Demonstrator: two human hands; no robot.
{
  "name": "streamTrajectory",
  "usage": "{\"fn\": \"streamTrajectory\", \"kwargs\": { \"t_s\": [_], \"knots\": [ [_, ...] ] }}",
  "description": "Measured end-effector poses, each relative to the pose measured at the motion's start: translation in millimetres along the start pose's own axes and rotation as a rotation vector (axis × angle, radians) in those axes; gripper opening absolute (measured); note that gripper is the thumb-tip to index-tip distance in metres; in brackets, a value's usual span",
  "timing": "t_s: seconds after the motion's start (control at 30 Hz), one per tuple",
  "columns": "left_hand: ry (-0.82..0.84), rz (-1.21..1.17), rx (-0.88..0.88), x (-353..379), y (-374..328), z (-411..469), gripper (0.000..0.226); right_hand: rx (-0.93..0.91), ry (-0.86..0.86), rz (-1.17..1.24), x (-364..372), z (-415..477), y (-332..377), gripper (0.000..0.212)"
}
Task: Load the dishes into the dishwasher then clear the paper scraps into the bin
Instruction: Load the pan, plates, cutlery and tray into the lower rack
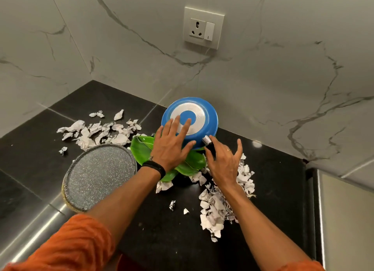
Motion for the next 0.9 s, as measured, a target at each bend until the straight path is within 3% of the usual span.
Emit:
{"fn": "streamTrajectory", "kwargs": {
  "t_s": [0.37, 0.73, 0.9],
  "knots": [
    [0.053, -0.087, 0.276, -51.4, -41.0, 11.6, 0.086, -0.018, -0.071, -0.028, -94.5, -92.6, 32.6, 0.048],
    [0.080, -0.334, 0.681, -53.5, -139.4, -93.3, 0.073, 0.199, -0.101, -0.178, -176.2, -273.9, 77.2, 0.052],
    [0.129, -0.523, 0.861, -54.2, -198.0, -164.6, 0.063, 0.380, -0.089, -0.174, -224.0, -351.4, 98.7, 0.041]
  ]
}}
Point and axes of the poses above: each hand's wrist, its own z-axis towards the middle knuckle, its own x-axis out of the palm, y = z × x, the point moved 1 cm from there along z, towards the middle knuckle, and after that the axes turned 9 degrees about -x, right-handed, at the moved point
